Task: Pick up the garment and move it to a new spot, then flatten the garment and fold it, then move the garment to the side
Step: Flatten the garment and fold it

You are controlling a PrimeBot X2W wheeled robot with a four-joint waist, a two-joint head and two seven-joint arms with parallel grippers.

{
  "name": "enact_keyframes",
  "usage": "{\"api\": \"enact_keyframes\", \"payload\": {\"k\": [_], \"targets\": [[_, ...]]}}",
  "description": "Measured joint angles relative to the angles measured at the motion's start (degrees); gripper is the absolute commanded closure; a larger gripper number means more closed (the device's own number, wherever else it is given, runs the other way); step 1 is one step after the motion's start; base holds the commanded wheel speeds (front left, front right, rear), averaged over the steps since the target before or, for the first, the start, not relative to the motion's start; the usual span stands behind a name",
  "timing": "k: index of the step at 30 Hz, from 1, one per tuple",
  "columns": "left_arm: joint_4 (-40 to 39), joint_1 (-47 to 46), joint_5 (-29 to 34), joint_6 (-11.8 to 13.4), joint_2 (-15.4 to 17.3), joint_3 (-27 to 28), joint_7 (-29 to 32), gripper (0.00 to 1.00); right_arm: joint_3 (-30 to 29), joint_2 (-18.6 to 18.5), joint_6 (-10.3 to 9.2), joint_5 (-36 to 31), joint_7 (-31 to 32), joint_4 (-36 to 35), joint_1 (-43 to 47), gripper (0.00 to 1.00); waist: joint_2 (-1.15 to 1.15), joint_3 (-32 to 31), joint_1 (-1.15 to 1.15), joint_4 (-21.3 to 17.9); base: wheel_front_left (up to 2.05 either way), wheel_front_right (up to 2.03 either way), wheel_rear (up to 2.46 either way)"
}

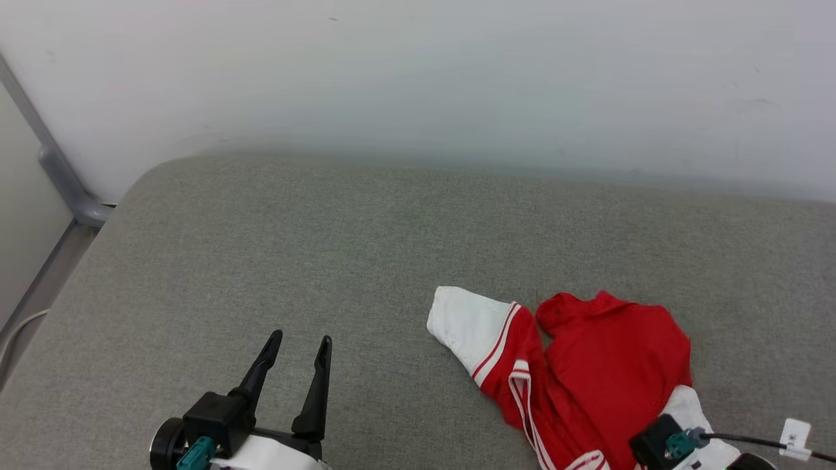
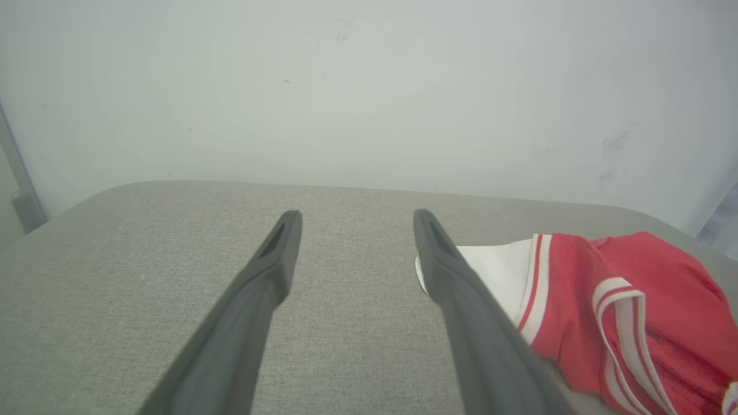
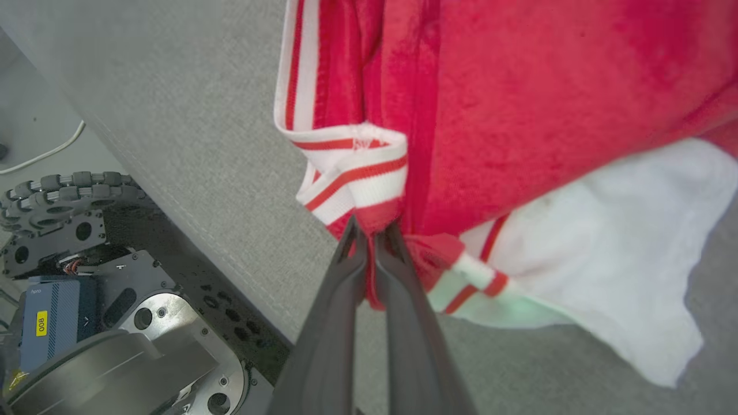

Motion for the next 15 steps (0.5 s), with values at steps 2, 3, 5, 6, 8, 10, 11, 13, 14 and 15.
{"api": "enact_keyframes", "payload": {"k": [2, 3, 5, 6, 8, 10, 11, 13, 14, 15], "targets": [[0.07, -0.25, 0.0, 0.0, 0.01, -0.18, 0.0, 0.0, 0.41, 0.42, 0.02, -1.65, -0.82, 1.45, 1.18, 1.0, 0.0, 0.26, 0.0, -0.09, 0.0, 0.0, 0.0], [0.13, -0.28, 0.0, 0.0, 0.02, -0.34, 0.0, 0.0, 0.46, 0.45, 0.01, -2.55, -1.48, 2.29, 1.34, 1.0, 0.0, 0.36, 0.0, -0.12, 0.0, 0.0, 0.0], [0.4, -0.31, 0.0, 0.0, 0.0, -0.87, 0.0, 0.0, -0.47, 1.29, 0.0, -3.61, -3.53, 4.15, 1.51, 0.02, 0.0, 0.51, 0.0, -0.16, 0.0, 0.0, 0.0], [0.49, -0.35, 0.0, 0.0, -0.03, -1.03, 0.0, 0.0, -0.93, 1.76, 0.01, -3.79, -4.08, 5.08, 1.51, 0.0, 0.0, 0.56, 0.0, -0.13, 0.0, 0.0, 0.0], [0.64, -0.46, -0.01, 0.0, 0.0, -1.16, 0.0, 0.0, -1.29, 1.96, 0.01, -4.54, -5.0, 5.92, 1.39, 0.0, 0.0, 0.73, 0.0, -0.05, 0.0, 0.0, 0.0], [0.76, -0.49, -0.01, 0.0, 0.0, -1.27, 0.0, 0.0, -2.42, 2.58, 0.0, -3.96, -5.5, 5.82, 0.64, 0.0, 0.0, 0.83, 0.01, 0.01, 0.0, 0.0, 0.0], [0.86, -0.49, -0.01, 0.0, 0.02, -1.32, 0.0, 0.0, -3.0, 2.94, 0.0, -3.15, -5.48, 5.31, 0.2, 0.0, 0.0, 0.82, 0.01, 0.04, 0.0, 0.0, 0.0], [0.9, -0.51, -0.03, 0.0, 0.11, -1.24, 0.0, 0.0, -4.07, 3.1, 0.01, -2.02, -4.55, 3.46, -0.93, 0.0, 0.0, 0.76, 0.0, 0.12, 0.0, 0.0, 0.0], [0.91, -0.52, -0.04, 0.0, 0.12, -1.23, 0.0, 0.0, -4.59, 2.81, 0.01, -1.76, -3.71, 2.46, -1.57, 0.0, 0.0, 0.71, 0.01, 0.18, 0.0, 0.0, 0.0], [0.94, -0.52, -0.05, 0.0, 0.11, -1.21, 0.0, 0.0, -5.28, 2.53, 0.01, -1.37, -2.65, 1.45, -2.18, 0.0, 0.0, 0.66, 0.01, 0.24, 0.0, 0.0, 0.0]]}}
